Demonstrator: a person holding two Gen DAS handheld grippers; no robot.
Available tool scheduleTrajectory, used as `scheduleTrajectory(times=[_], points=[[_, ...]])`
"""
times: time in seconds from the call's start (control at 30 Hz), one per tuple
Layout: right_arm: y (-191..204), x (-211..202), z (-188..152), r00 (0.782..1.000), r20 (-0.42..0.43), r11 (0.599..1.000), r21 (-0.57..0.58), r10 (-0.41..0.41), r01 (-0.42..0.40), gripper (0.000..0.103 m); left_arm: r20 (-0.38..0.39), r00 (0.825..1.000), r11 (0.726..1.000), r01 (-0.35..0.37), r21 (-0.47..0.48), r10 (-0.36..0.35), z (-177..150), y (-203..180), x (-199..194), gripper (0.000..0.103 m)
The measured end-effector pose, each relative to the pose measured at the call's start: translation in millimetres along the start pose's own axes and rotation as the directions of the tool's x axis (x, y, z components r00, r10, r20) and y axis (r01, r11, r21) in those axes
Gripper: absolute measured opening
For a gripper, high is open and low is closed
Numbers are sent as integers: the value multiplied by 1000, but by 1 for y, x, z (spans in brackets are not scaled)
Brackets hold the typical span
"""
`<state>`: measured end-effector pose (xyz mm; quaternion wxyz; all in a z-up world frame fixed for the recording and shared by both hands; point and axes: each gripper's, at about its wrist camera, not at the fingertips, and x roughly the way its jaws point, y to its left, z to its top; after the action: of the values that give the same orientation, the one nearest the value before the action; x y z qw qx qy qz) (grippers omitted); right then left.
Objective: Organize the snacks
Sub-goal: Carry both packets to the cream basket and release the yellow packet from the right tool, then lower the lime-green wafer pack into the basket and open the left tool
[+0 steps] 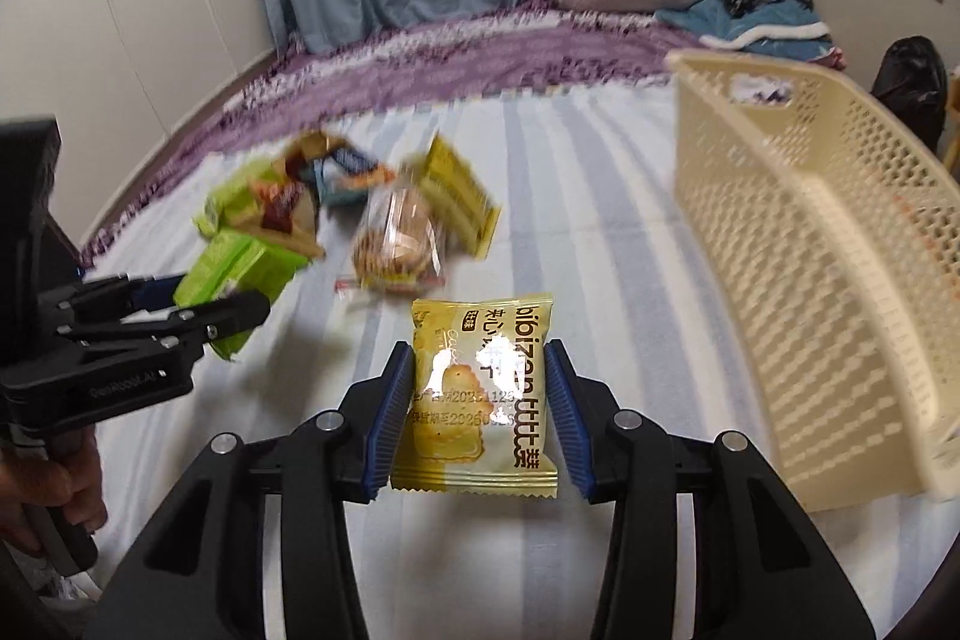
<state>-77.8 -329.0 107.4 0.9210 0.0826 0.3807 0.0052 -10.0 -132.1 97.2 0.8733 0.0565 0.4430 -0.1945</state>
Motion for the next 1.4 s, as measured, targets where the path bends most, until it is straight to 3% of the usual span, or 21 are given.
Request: scheduleTrajectory(times=[0.2,0.3,0.5,0.73,0.8,0.87,1.1,1.4], points=[[-46,-61,23,983,152,992,89,-98,85,45,60,998,999,31,34,-33,18,-26,-26,60],[-78,-79,29,967,184,979,138,-175,151,45,75,996,997,54,63,-58,21,-43,-34,60],[-133,-79,36,946,162,948,204,-280,245,45,98,990,988,91,125,-104,31,-77,-45,60],[-170,-68,35,947,132,931,265,-292,250,46,120,984,979,109,173,-131,44,-104,-52,60],[-176,-68,34,946,132,929,274,-295,251,52,124,982,976,117,185,-141,48,-112,-52,60],[-179,-73,31,939,146,924,278,-311,263,75,124,981,972,125,198,-151,53,-119,-52,60],[-188,-92,18,924,150,904,311,-351,293,75,119,967,949,188,252,-223,73,-159,-48,60],[-203,-127,-4,890,158,865,355,-429,354,75,98,927,887,310,341,-362,97,-232,-35,60]])
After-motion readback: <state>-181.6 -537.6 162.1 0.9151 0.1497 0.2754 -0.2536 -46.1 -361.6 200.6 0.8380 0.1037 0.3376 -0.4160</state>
